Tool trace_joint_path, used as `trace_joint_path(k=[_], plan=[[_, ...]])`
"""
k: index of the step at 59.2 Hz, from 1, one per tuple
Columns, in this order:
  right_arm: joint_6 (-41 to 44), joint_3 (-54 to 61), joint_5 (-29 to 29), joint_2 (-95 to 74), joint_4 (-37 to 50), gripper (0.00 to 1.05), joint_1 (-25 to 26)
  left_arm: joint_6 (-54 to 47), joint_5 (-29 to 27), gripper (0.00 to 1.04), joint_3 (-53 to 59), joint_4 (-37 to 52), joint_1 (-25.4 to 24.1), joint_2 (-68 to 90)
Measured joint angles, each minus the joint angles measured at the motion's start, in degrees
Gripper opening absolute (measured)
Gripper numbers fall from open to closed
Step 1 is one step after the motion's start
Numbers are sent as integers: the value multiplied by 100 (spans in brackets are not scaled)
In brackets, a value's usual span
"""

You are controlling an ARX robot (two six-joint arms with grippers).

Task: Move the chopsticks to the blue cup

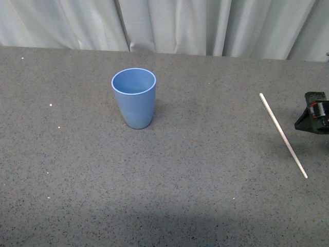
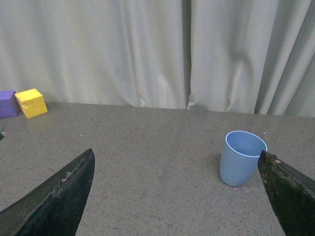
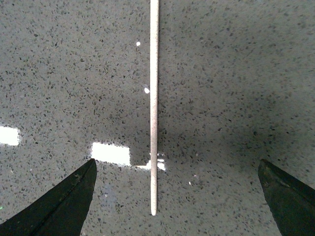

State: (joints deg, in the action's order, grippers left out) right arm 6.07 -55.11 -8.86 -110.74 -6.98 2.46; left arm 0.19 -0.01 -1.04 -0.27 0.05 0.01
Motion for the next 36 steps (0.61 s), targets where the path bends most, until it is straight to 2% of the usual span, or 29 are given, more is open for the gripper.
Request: trace_joint_path(k=[36], plan=[[-516, -1615, 297, -1681, -503, 95, -175, 0, -2, 98, 0, 0, 0, 0]])
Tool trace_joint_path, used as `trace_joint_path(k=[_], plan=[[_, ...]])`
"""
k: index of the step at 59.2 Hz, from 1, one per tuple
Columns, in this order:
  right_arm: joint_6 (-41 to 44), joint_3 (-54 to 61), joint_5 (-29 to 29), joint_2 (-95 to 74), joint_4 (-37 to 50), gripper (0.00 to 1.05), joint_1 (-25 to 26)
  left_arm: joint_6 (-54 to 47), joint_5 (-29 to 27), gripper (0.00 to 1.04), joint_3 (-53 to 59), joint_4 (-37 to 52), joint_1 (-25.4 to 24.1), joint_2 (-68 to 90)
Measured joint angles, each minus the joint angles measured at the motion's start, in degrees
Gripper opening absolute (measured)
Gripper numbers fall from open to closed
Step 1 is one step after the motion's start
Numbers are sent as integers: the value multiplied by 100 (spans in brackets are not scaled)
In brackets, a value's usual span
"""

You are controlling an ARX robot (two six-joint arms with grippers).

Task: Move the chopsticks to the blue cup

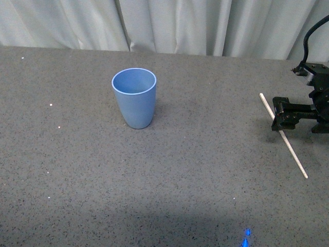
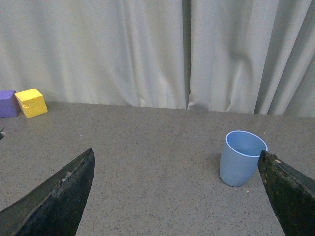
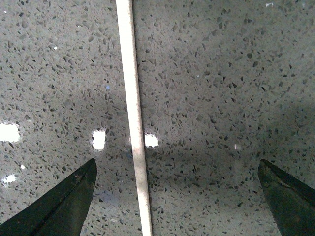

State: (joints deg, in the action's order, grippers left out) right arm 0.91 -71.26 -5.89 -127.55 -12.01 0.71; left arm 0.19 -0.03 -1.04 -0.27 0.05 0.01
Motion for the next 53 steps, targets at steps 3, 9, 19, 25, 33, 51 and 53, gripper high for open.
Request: trace_joint_path(k=[3, 9, 19, 25, 33, 51, 53], plan=[[-39, -66, 0, -46, -22, 92, -11, 0, 2, 98, 0, 0, 0, 0], [-94, -173, 4, -151, -79, 73, -50, 0, 0, 98, 0, 0, 0, 0], [-107, -304, 111, -238, -144, 42, -109, 0, 0, 98, 0, 0, 0, 0], [-118, -339, 114, -254, -188, 28, -125, 0, 0, 98, 0, 0, 0, 0], [-105, -356, 192, -264, -173, 9, -149, 0, 0, 98, 0, 0, 0, 0], [-107, 426, -85, 129, 1362, 1, -326, 0, 0, 98, 0, 0, 0, 0], [-79, 614, -92, 291, 1711, 1, -391, 0, 0, 98, 0, 0, 0, 0]])
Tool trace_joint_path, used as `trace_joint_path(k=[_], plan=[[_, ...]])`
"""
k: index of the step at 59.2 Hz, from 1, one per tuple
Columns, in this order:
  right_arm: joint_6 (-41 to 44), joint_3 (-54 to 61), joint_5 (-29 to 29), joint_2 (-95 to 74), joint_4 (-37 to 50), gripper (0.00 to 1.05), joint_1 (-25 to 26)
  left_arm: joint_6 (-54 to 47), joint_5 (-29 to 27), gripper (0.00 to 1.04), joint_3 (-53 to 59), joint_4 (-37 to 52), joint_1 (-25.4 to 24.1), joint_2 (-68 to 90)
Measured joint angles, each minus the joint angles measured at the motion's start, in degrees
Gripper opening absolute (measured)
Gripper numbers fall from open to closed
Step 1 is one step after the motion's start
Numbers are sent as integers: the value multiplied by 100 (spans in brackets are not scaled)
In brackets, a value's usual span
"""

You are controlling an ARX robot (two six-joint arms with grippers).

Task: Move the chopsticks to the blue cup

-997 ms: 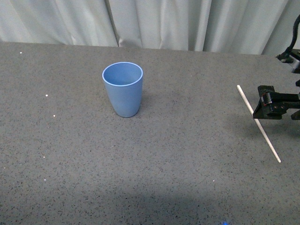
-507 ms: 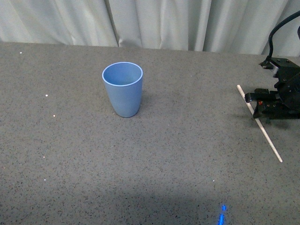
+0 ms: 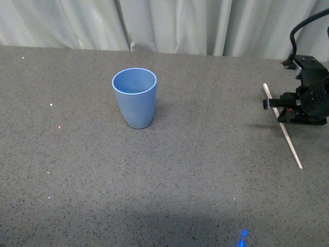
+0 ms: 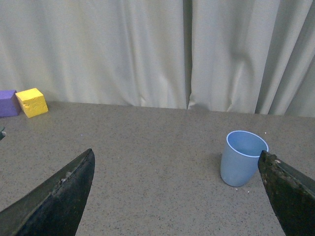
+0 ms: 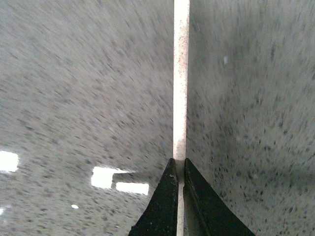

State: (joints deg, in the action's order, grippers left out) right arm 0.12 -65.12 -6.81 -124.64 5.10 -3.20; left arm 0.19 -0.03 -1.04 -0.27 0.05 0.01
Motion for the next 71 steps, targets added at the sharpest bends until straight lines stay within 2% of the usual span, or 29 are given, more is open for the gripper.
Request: trace_joint_path(k=[9, 20, 25, 46, 71], plan=[[-13, 531, -367, 673, 1386, 1, -302, 0, 2, 98, 0, 0, 0, 0], [-352, 914, -1178, 1163, 3884, 1, -957, 0, 0, 98, 0, 0, 0, 0], [-461, 901, -1364, 1174, 4618, 1, -1246, 0, 2, 98, 0, 0, 0, 0], [-658, 304, -1633, 424, 5307, 1, -2260, 0, 0, 98, 0, 0, 0, 0], [-553, -409, -1880, -369, 5274, 1, -2428, 0, 0, 98, 0, 0, 0, 0]])
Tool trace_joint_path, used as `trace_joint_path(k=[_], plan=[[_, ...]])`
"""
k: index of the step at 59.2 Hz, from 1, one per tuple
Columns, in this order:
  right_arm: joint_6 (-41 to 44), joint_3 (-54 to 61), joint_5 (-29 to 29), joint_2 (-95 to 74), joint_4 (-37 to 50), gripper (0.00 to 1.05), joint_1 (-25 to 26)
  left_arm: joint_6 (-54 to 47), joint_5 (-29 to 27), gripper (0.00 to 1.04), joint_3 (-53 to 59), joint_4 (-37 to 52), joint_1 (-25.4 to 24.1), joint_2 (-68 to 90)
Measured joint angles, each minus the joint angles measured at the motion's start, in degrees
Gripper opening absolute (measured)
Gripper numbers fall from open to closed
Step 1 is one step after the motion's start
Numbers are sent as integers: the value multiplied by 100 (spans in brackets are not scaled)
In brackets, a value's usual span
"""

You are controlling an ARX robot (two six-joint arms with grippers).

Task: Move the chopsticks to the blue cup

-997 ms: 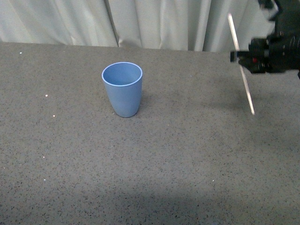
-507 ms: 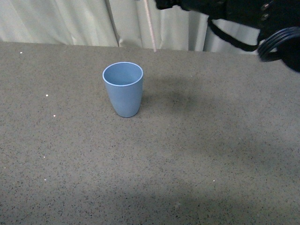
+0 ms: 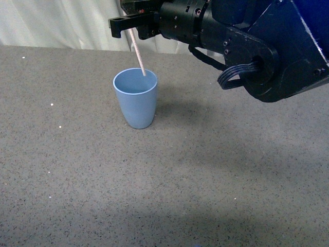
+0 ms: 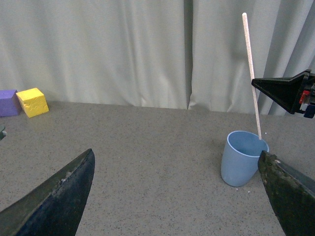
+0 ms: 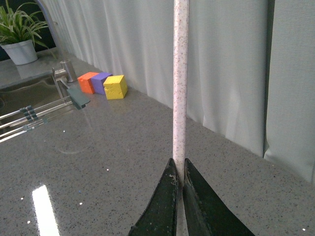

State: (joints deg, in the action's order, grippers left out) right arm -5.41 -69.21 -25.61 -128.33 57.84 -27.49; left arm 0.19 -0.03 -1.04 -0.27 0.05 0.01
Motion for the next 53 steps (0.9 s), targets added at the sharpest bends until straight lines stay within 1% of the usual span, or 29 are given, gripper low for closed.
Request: trace_joint_path(k=[23, 43, 49, 53], plan=[[63, -138, -155, -455, -264, 1, 33, 0, 2, 98, 0, 0, 0, 0], [315, -83, -2, -509, -444, 1, -7, 0, 2, 98, 0, 0, 0, 0], [367, -22, 7, -509, -498, 24, -4, 0, 0, 98, 0, 0, 0, 0], [367, 11, 28, -509, -490, 35, 4, 0, 2, 98, 0, 0, 0, 0]])
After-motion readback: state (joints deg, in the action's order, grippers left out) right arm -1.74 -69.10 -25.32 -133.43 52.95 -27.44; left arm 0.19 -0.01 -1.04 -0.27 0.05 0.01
